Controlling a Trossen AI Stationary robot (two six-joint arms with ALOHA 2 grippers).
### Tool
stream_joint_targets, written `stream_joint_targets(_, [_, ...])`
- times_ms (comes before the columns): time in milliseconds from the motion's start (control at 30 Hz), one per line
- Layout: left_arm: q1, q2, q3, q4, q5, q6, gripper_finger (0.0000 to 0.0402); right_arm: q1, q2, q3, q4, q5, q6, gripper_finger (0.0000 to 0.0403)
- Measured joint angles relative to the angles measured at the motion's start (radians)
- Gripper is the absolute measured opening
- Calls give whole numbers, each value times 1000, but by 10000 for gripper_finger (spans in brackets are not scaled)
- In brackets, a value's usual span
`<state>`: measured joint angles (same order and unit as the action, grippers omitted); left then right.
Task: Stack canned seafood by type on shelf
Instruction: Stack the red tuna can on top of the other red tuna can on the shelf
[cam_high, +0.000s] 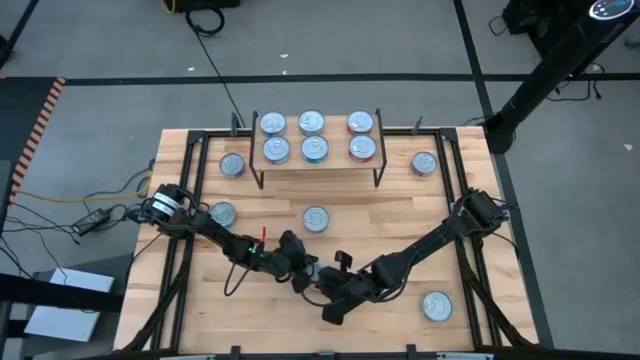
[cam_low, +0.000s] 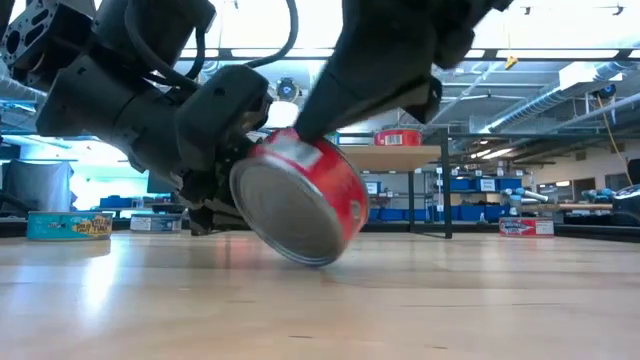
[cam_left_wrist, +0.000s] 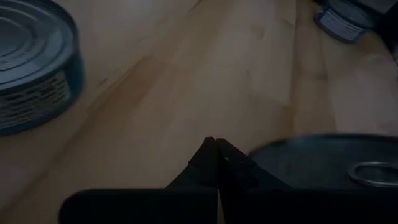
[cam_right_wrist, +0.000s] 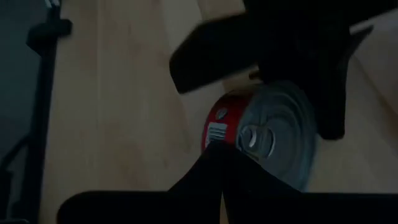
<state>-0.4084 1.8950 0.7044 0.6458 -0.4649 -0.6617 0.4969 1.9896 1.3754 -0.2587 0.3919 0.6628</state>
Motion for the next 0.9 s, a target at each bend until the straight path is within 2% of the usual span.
stream_joint_targets(567, [-11,0,0,-2,63,3,0,1,-20,14,-135,3,132,11])
stream_joint_targets(800, [-15,0,3,12,134,3,0,-14,-49,13,-161,77,132,11])
stream_joint_targets(900, [-19,-1,3,12,151,3,0,-33,-52,12,-171,77,131,11])
